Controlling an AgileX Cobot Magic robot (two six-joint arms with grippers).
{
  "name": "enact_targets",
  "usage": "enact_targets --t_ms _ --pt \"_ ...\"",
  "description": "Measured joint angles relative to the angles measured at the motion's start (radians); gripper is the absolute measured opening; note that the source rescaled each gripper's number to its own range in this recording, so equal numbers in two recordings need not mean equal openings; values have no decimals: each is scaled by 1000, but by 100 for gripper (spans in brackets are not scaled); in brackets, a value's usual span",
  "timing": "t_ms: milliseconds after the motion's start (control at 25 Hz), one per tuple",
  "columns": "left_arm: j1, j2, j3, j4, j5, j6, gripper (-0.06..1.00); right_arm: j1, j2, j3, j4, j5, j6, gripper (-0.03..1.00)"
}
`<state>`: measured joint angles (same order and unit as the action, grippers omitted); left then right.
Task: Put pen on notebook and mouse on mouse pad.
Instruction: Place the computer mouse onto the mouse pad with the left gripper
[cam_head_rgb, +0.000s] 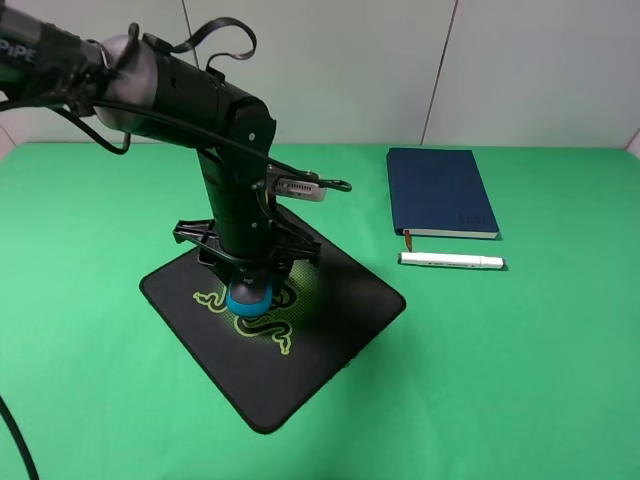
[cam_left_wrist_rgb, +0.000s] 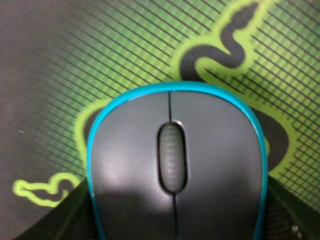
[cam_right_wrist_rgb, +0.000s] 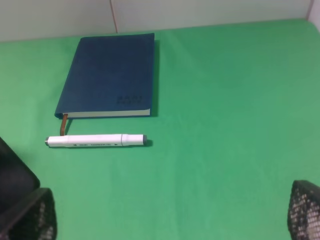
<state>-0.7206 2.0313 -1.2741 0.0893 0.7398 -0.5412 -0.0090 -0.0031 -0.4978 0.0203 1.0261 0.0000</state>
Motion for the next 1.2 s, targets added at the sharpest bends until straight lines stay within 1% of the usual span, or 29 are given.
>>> enact_targets --t_ms 280,880,920,960,1000,1040,1080,1120,1160,1200 --pt "-12 3 0 0 -16 -10 0 0 0 0 0 0 0 100" --pt "-14 9 0 2 -17 -12 0 0 0 0 0 0 0 100" --pt "-14 9 0 2 -17 -12 2 0 0 0 0 0 0 100" --pt "-14 9 0 2 -17 -12 12 0 0 0 0 0 0 100" --pt "-14 9 0 3 -17 -12 35 0 0 0 0 0 0 100" --pt "-14 9 0 5 -18 -12 59 0 0 0 0 0 0 100" --pt "-14 9 0 8 -18 -12 73 0 0 0 0 0 0 100" --pt "-14 9 0 12 -18 -10 84 0 0 0 0 0 0 100" --pt "-14 9 0 12 -18 -7 90 0 0 0 0 0 0 100" --pt "-14 9 0 12 -18 -5 93 0 0 0 0 0 0 100"
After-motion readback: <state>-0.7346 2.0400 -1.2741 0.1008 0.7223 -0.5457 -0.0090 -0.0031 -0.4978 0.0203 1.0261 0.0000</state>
